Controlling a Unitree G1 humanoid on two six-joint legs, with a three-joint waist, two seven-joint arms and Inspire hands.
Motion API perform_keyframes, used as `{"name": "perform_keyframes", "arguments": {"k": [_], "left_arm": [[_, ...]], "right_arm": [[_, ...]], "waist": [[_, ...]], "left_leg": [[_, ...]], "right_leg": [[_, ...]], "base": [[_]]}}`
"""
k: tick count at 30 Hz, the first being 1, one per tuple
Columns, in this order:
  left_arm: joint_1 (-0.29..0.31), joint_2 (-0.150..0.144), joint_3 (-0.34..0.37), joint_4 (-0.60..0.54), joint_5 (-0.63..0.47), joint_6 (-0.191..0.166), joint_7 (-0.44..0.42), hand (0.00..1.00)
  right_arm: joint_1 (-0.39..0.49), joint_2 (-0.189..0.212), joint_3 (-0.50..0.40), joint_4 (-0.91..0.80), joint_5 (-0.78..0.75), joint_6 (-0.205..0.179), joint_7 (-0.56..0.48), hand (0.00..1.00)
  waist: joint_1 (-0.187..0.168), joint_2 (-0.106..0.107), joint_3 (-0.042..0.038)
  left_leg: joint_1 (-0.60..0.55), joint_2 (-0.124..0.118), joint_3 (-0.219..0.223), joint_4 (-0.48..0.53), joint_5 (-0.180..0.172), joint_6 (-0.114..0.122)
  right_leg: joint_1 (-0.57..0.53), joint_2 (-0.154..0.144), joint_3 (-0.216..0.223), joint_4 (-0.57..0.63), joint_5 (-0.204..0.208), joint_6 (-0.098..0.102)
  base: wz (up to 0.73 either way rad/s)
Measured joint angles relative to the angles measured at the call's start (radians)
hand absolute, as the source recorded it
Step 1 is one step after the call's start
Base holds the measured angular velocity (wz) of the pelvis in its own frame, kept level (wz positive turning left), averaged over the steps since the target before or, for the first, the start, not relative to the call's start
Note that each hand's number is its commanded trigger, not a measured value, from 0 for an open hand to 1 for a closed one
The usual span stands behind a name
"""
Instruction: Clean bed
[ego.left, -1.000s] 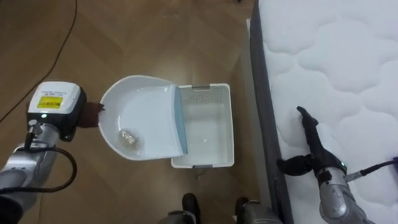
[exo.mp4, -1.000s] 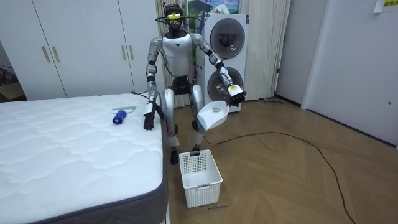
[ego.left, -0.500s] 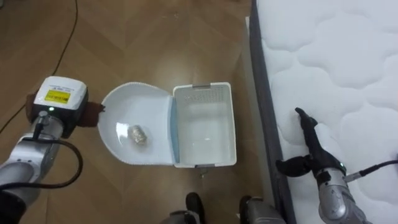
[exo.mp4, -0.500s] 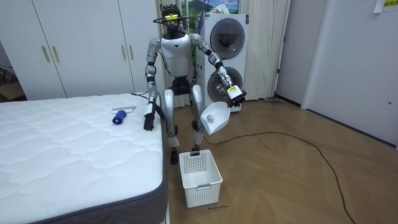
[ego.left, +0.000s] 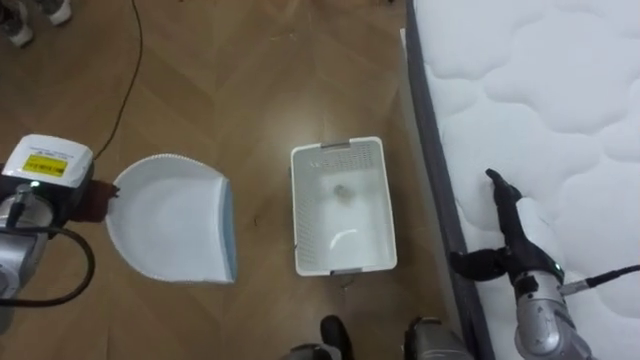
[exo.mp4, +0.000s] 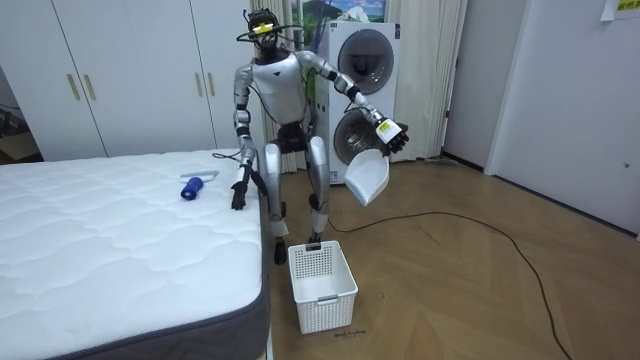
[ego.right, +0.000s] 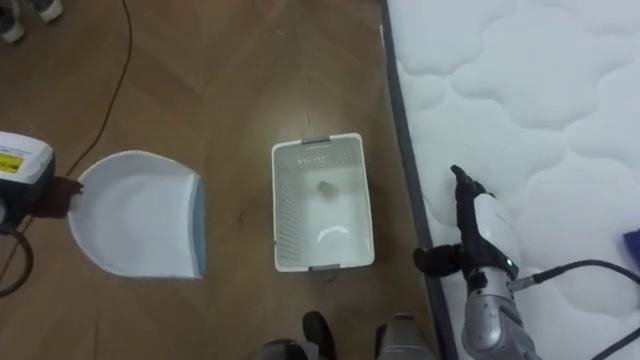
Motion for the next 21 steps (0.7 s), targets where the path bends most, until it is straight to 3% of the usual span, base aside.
{"name": "perform_keyframes", "arguments": {"k": [2, 7, 9, 11, 18, 21], "left_arm": [[0.000, 0.000, 0.000, 0.015, -0.003, 0.000, 0.000, 1.00], [-0.038, 0.001, -0.019, 0.108, -0.030, -0.001, 0.000, 1.00], [-0.058, 0.002, -0.022, 0.141, -0.083, -0.002, 0.006, 1.00], [-0.063, 0.004, -0.021, 0.153, -0.133, -0.001, 0.029, 1.00], [-0.064, -0.002, -0.016, 0.118, -0.393, -0.049, 0.181, 1.00], [-0.040, -0.003, 0.024, 0.043, -0.406, -0.093, 0.222, 1.00]], "right_arm": [[0.005, 0.000, 0.001, -0.001, 0.000, -0.006, -0.002, 0.00], [0.008, -0.010, 0.009, -0.002, 0.001, -0.036, -0.012, 0.00], [0.021, -0.028, 0.021, -0.007, 0.001, -0.051, -0.028, 0.00], [0.029, -0.027, 0.020, -0.010, 0.005, -0.062, -0.038, 0.00], [0.044, -0.030, 0.018, -0.002, 0.055, -0.130, -0.049, 0.00], [0.054, -0.027, 0.014, 0.001, 0.054, -0.139, -0.033, 0.00]], "waist": [[-0.001, 0.001, -0.0004], [-0.009, 0.018, 0.0080], [-0.009, 0.029, 0.0132], [-0.008, 0.030, 0.0125], [-0.011, 0.012, 0.0196], [0.000, -0.011, 0.0228]], "left_leg": [[0.007, 0.001, 0.010, -0.002, -0.001, 0.000], [0.006, 0.004, 0.012, -0.001, -0.001, 0.000], [0.007, 0.004, 0.011, -0.003, -0.001, 0.000], [0.013, 0.004, 0.017, -0.012, -0.001, 0.000], [0.032, 0.001, 0.034, -0.010, -0.002, -0.001], [0.056, 0.000, 0.021, -0.012, -0.008, -0.010]], "right_leg": [[0.000, 0.000, 0.003, 0.010, -0.006, -0.001], [0.000, 0.011, 0.004, 0.005, -0.006, -0.004], [0.000, 0.010, 0.003, -0.002, -0.005, -0.003], [0.001, 0.009, 0.007, -0.008, -0.004, -0.003], [0.009, 0.001, 0.034, -0.011, -0.007, -0.001], [0.024, 0.006, 0.051, -0.014, -0.007, 0.000]], "base": [[0.00], [0.00], [0.00], [-0.06], [-0.11], [-0.18]]}}
